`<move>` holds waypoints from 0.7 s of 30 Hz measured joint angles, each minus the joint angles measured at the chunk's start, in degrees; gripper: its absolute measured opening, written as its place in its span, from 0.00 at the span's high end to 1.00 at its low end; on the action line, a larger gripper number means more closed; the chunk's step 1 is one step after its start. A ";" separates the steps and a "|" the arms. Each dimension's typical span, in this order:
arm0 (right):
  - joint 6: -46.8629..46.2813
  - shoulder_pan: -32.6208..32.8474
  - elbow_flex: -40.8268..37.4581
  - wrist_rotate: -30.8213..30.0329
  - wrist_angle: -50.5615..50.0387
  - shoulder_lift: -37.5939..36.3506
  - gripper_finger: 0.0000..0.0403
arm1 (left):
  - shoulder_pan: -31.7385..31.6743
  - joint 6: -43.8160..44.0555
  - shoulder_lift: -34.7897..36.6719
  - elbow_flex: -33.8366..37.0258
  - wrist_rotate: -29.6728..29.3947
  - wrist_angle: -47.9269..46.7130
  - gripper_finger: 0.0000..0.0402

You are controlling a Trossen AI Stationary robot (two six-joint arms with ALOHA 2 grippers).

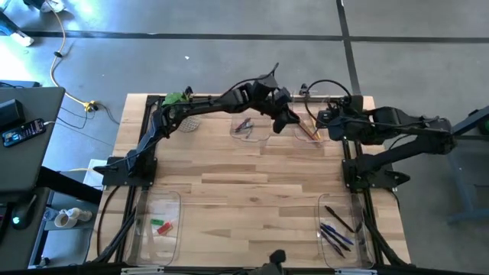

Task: Sort crayons/erasers/pens/pencils in bins
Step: Put the light blue pencil into the top right transparent bin

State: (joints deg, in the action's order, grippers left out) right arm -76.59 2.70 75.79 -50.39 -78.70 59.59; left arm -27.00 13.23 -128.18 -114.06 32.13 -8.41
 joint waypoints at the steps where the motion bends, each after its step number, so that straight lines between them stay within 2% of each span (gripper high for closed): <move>1: 1.38 -1.00 0.00 0.02 0.02 0.10 0.97 | -0.20 -1.88 0.53 0.00 -1.49 -1.15 0.78; 7: 9.86 -7.35 0.00 1.18 0.57 1.34 0.97 | -0.75 -15.76 5.37 0.00 -14.56 -13.12 0.83; 10: 13.89 -10.11 0.00 2.65 1.13 2.30 0.97 | -0.83 -19.96 7.31 -0.02 -18.90 -17.11 0.84; 21: 34.09 -20.77 0.00 10.47 8.02 8.37 0.97 | -2.54 -22.24 9.46 -0.04 -18.83 -35.31 0.85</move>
State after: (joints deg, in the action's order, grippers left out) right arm -42.50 -18.07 75.79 -39.92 -70.68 67.96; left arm -29.54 -9.01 -118.72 -114.10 13.30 -43.72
